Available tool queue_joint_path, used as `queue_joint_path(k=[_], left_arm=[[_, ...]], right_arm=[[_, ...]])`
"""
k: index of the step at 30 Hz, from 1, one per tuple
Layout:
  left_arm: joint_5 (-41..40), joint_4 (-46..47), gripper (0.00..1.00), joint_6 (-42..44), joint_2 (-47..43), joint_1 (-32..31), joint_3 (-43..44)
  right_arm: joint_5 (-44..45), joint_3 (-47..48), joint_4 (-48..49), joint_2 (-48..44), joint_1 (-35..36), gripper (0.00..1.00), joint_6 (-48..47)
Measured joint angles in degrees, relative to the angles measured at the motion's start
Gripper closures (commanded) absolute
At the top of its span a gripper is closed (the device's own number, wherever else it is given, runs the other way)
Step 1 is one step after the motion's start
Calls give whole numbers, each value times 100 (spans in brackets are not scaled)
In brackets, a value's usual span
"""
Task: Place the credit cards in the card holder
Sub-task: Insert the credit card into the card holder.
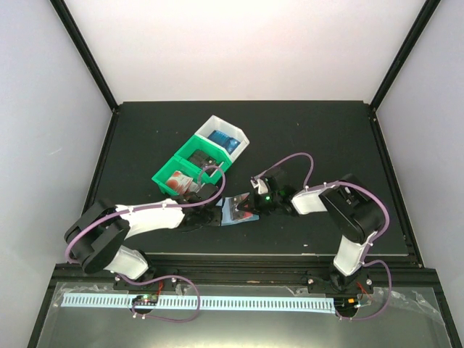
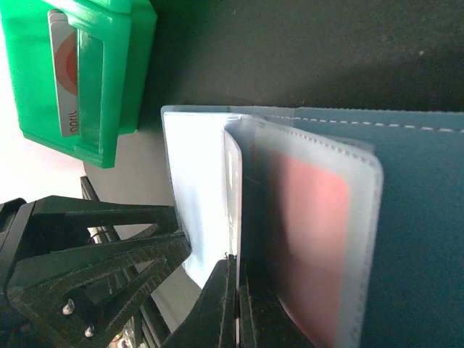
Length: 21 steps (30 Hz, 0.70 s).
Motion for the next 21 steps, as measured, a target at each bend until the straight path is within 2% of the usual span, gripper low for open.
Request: queue_joint_path(k=[7,15,21], left_arm=[[-15,-20,75,-28,24,-11,24],[-31,13,75,-44,35,-31,26],[-15,28,74,-72,35,-33,26]], right_arm=[[-129,-2,280,149,42,94,4],[-7,-92,435,195,173,84,68],[299,-96,387,52,330,55,-15]])
